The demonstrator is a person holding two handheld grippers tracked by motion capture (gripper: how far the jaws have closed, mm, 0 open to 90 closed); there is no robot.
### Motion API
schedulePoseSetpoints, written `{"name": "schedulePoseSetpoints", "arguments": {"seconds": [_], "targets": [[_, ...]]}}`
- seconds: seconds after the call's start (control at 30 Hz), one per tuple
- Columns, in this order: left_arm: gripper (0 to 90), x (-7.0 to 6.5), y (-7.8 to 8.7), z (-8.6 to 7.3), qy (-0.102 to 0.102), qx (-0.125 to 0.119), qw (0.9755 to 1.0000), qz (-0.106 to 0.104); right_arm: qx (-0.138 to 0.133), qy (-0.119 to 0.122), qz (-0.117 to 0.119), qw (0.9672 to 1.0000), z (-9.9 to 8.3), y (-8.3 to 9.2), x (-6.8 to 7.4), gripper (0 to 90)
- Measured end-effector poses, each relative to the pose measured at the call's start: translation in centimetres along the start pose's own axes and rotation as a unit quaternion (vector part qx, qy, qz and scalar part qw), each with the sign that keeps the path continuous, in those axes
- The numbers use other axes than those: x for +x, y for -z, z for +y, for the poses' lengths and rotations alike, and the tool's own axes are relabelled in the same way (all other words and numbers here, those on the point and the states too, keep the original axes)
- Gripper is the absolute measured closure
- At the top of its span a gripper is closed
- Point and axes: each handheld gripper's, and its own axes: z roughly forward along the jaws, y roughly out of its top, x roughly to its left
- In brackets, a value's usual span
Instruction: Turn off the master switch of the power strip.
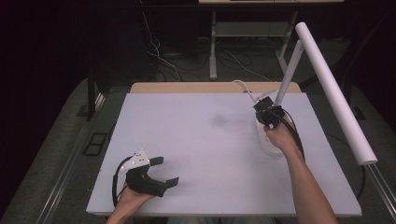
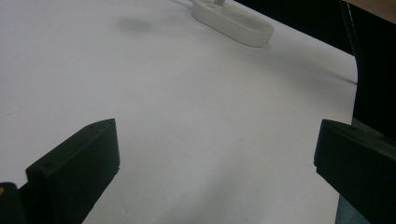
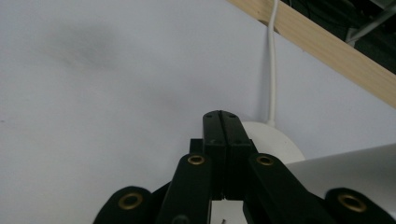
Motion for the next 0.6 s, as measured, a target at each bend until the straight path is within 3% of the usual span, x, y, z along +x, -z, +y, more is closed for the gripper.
{"name": "schedulePoseSetpoints", "arguments": {"seconds": [0.27, 0.33, 0.47, 0.6], "targets": [[0.0, 0.0, 0.0, 0.0, 0.002, -0.001, 1.0000, 0.000, -0.022, -0.009, 0.022, 0.9995, -0.2, 1.0, 0.3, 88.9], [0.0, 0.0, 0.0, 0.0, 0.003, -0.001, 1.0000, 0.000, -0.031, -0.012, 0.028, 0.9991, -0.5, 1.3, 0.4, 85.5], [0.0, 0.0, -0.1, 0.0, 0.000, 0.000, 1.0000, 0.000, -0.046, -0.024, 0.031, 0.9982, -1.0, 2.1, 0.5, 68.3], [0.0, -0.1, -0.1, 0.0, 0.002, 0.002, 1.0000, 0.003, -0.066, -0.031, 0.068, 0.9950, -1.7, 2.9, 0.6, 52.8]]}}
